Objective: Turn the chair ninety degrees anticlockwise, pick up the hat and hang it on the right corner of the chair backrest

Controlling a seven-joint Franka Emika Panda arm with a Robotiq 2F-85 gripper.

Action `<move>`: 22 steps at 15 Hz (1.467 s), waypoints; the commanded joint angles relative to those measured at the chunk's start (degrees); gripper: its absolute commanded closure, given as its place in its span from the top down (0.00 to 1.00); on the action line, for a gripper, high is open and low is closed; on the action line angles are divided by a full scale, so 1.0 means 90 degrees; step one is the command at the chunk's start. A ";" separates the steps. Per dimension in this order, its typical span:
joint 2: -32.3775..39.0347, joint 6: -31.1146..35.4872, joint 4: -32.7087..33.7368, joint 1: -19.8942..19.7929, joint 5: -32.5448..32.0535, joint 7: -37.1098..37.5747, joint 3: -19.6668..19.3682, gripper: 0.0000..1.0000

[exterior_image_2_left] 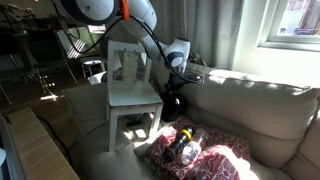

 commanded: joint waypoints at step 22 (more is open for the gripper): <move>-0.4279 0.2976 -0.4065 -0.0368 0.1203 0.1107 0.0901 0.02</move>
